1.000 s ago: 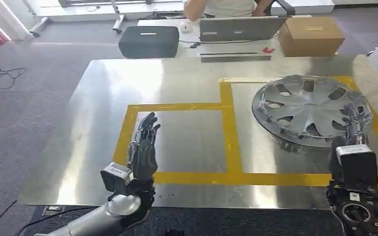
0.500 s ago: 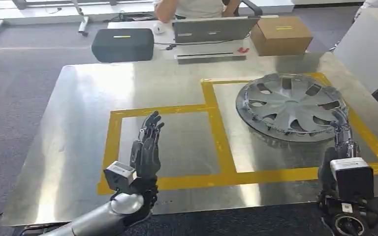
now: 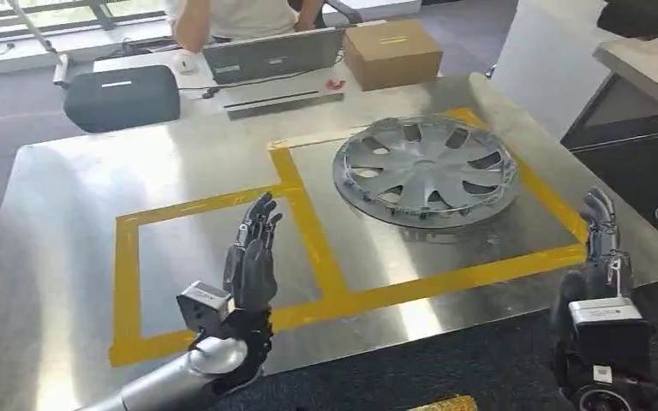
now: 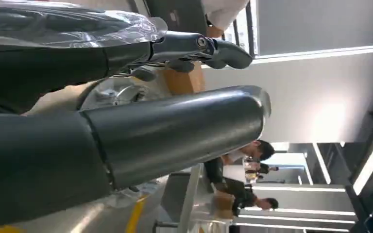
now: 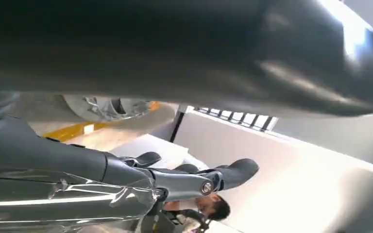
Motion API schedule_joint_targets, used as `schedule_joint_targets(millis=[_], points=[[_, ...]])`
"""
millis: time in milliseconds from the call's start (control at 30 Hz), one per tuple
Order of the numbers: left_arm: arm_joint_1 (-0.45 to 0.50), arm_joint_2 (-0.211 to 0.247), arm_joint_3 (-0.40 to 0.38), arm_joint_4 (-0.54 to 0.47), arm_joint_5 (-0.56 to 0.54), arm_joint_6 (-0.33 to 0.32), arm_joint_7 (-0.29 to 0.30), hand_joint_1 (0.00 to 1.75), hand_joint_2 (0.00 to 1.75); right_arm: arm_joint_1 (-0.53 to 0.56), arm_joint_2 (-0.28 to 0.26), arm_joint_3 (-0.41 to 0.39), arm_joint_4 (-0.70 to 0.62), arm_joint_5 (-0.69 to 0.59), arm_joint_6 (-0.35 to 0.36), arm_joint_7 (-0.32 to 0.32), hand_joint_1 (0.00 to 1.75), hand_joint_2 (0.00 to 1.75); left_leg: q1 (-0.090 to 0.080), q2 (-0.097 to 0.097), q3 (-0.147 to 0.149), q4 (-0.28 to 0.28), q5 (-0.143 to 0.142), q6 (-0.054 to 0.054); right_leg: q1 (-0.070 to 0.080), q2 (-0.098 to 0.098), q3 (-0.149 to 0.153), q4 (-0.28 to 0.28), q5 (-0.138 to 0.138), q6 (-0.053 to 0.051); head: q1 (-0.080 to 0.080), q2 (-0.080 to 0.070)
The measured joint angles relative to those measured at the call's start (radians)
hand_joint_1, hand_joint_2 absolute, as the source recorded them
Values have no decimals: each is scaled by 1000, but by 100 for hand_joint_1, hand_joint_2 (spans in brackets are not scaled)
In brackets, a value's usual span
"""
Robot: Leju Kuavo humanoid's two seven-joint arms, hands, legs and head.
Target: Take the parts from the cabinet and place them on the table.
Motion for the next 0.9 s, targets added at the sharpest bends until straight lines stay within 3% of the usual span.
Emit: schedule_joint_targets(millis=[33,67,100,133,167,200,233,267,300,367,400,433,467,533,567,600,633,667,700,733,767,867,900], points=[[1,0,0,0,0,0,0,0,0,5,0,2,-4,1,0,0,0,0,0,0,-20,30,1,0,0,13,0,0,0,0,-1,0],[1,0,0,0,0,0,0,0,0,8,0,3,-6,1,0,1,0,0,0,0,-13,10,25,1,0,24,0,0,1,0,-1,0],[0,0,0,0,0,0,0,0,0,7,0,5,-10,2,0,1,0,0,0,-2,12,-50,65,3,-1,38,0,0,1,1,-2,0],[0,0,0,0,0,1,0,0,0,7,0,6,-15,3,0,1,0,0,1,-9,57,-143,114,7,-1,52,2,0,2,3,-5,0],[-1,0,0,-1,0,1,0,0,0,7,0,6,-19,4,0,1,0,0,3,-24,88,-207,142,10,-2,60,2,0,3,4,-5,0],[-1,0,0,-1,0,2,0,0,0,7,0,6,-22,5,-1,1,0,0,6,-60,115,-261,160,12,-4,65,1,0,3,6,-6,0],[-1,0,0,-1,0,2,0,0,0,6,0,6,-25,6,-3,0,0,0,6,-88,129,-297,155,15,3,73,-4,3,3,11,-6,0],[-1,0,0,-3,0,2,0,0,0,8,0,7,-28,6,-3,1,0,0,6,-70,130,-302,157,15,2,85,-6,3,4,16,-6,0],[-1,0,0,-3,-1,2,1,0,0,8,0,8,-33,8,-5,0,0,0,1,-63,130,-301,157,16,-1,91,-7,1,7,22,-2,0],[-2,-1,0,-4,-2,5,3,0,0,11,0,11,-41,12,-13,0,0,0,2,-43,134,-306,160,31,-3,111,-12,-7,10,37,0,0],[-3,-2,0,-6,-2,7,5,0,0,16,0,11,-48,15,-19,-1,0,0,7,-27,138,-316,165,38,-4,86,-21,7,2,40,0,0],[-3,-3,0,-8,-3,8,7,0,0,17,0,12,-53,19,-26,-3,0,0,6,-20,140,-317,165,43,2,38,-35,44,-25,43,9,0],[-3,-3,0,-11,-3,8,11,0,0,16,0,13,-57,25,-33,-4,0,0,5,-9,140,-316,163,49,2,13,-68,116,-66,46,19,0],[-1,-3,0,-11,-3,11,14,0,0,20,0,16,-64,37,-47,-6,0,0,-1,16,140,-316,161,53,-2,-5,-143,284,-139,51,20,0],[1,-3,0,-11,-3,12,14,0,0,23,0,16,-68,46,-61,-7,0,0,-2,28,140,-315,159,54,-2,-7,-162,331,-148,53,21,0],[2,-3,0,-11,-3,13,15,0,0,25,-2,16,-73,52,-69,-7,0,0,-2,40,142,-315,158,54,-2,-9,-154,319,-131,53,21,0],[2,-3,0,-11,-3,14,15,0,0,24,-2,16,-77,59,-75,-8,0,0,-2,50,144,-315,156,53,-2,-13,-125,265,-98,51,21,0],[2,-3,0,-11,-3,14,15,0,0,24,-3,16,-83,66,-80,-8,0,0,-3,61,148,-314,153,50,-1,-22,-75,173,-53,47,21,0],[2,-3,0,-13,-3,14,15,0,0,24,-3,16,-91,73,-87,-8,0,0,-4,71,153,-313,148,47,1,-45,-24,77,-12,42,21,0],[2,-3,0,-14,-3,14,15,0,0,23,-3,16,-98,82,-95,-10,0,0,-6,80,156,-313,145,42,12,-109,5,17,-16,36,23,0],[2,-3,0,-15,-3,14,15,0,0,21,-3,17,-103,89,-99,-10,0,0,-15,88,154,-306,141,37,24,-116,12,-3,-18,28,25,0],[3,-3,0,-17,-3,14,15,0,0,25,-3,19,-117,120,-116,-9,0,0,-18,128,158,-311,143,28,20,-75,7,2,-12,14,20,0],[2,-2,0,-20,-3,14,15,0,0,25,-3,20,-123,126,-118,-8,0,0,-15,111,157,-306,131,18,10,-63,15,-9,-5,5,20,0]])
